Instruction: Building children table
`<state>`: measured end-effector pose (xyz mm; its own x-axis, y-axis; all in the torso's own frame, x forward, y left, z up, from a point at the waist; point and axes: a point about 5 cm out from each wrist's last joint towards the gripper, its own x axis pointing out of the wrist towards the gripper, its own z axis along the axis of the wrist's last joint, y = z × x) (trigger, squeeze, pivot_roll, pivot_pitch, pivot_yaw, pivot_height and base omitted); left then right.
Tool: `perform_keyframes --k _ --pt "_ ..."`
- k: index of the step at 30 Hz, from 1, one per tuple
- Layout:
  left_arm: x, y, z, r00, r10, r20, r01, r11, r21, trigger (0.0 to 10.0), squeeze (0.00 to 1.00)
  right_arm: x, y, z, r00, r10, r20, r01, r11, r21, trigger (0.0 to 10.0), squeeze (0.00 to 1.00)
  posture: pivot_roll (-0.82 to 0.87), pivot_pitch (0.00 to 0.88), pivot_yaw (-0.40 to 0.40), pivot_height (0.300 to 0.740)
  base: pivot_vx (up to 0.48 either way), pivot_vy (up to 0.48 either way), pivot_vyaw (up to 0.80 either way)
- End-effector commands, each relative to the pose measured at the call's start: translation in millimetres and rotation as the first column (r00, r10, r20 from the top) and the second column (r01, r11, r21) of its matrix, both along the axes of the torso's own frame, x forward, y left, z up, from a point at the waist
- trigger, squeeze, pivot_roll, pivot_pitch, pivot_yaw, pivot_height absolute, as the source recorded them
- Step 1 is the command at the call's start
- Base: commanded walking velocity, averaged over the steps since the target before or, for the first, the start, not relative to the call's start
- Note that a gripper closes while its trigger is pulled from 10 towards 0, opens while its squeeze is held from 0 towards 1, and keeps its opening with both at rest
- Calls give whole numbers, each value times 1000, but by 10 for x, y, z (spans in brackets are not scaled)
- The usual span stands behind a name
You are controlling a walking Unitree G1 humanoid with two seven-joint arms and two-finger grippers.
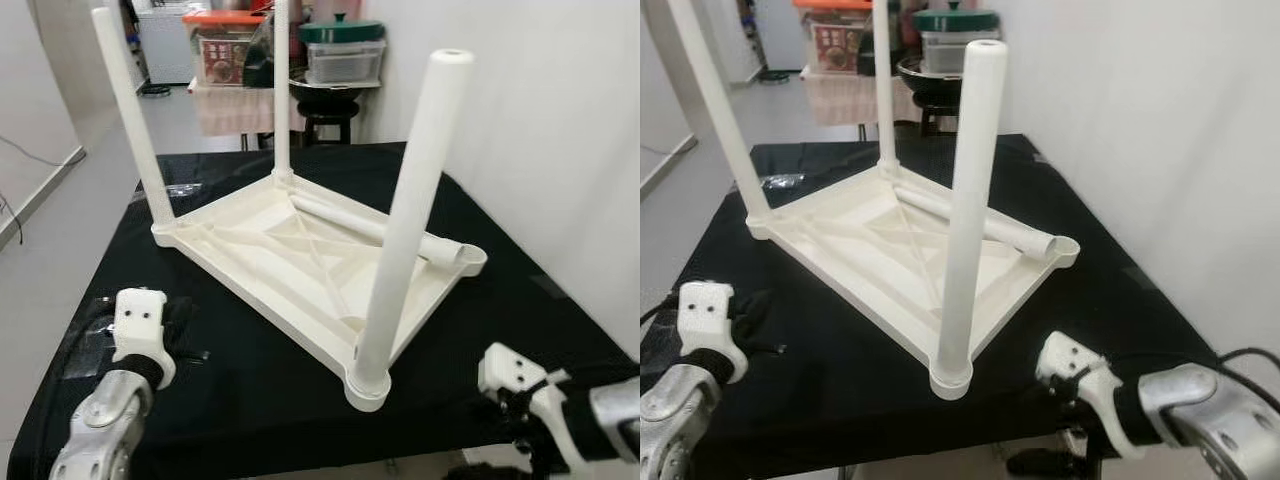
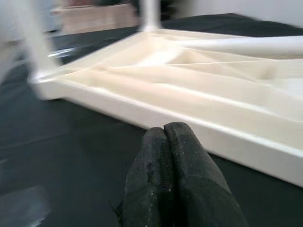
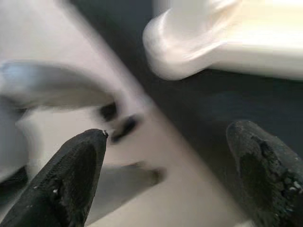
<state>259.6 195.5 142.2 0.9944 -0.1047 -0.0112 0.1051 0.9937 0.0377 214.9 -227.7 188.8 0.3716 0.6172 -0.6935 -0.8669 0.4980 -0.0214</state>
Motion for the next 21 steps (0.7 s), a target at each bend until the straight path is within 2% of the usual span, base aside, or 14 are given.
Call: perform_keyframes --k 1,3,4,5,8,10,11,12,13,15,17,19,20,21 --pt "-17 -111 13 997 -76 18 76 997 23 10000 0 170 79 77 989 -40 139 37 999 26 10000 0 -126 0 -1 740 0 0 0" --pt "-22 -250 13 986 -164 22 163 986 41 10000 0 435 403 181 952 -112 284 63 982 176 10000 0 -128 0 4 740 0 0 0" --pt "-22 -250 13 986 -164 22 163 986 41 10000 0 435 403 181 952 -112 284 63 982 176 10000 0 -128 0 4 740 0 0 0" --pt "-23 -314 16 980 -200 26 198 979 50 10000 0 518 618 224 941 -130 314 45 964 263 10000 0 -118 0 12 740 0 0 0" --pt "-26 -356 18 974 -224 29 222 973 57 10000 0 550 771 248 938 -128 322 20 948 319 10000 0 -118 0 12 740 0 0 0" --pt "-34 -415 22 964 -264 27 261 963 72 10000 0 501 1221 257 938 4 347 -145 912 383 10000 0 -97 0 29 740 0 0 0" --pt "-34 -415 22 964 -264 27 261 963 72 10000 0 501 1221 257 938 4 347 -145 912 383 10000 0 -97 0 29 740 0 0 0" --pt "-37 -425 25 962 -273 27 271 960 75 10000 0 455 1377 256 932 69 356 -215 895 392 10000 0 -97 0 29 740 0 0 0" --pt "-37 -425 25 962 -273 27 271 960 75 10000 0 455 1377 256 932 69 356 -215 895 392 10000 0 -97 0 29 740 0 0 0" --pt "-39 -423 29 960 -278 27 275 958 77 10000 0 406 1735 267 919 156 361 -312 848 428 10000 0 -76 0 26 740 0 0 0" --pt "-52 -431 27 961 -277 27 274 959 78 10000 0 430 2059 301 907 191 374 -358 819 450 10000 0 -62 0 20 740 0 0 0" --pt "-55 -434 26 961 -277 27 274 959 78 10000 0 435 2126 310 904 197 379 -366 814 451 10000 0 -62 0 20 740 0 0 0" --pt "-98 -453 23 960 -279 27 276 958 80 10000 0 520 2444 392 919 156 361 -333 797 503 10000 0 -26 0 5 740 0 0 0" --pt "-98 -453 23 960 -279 27 276 958 80 10000 0 520 2444 392 919 156 361 -333 797 503 10000 0 -26 0 5 740 0 0 0"
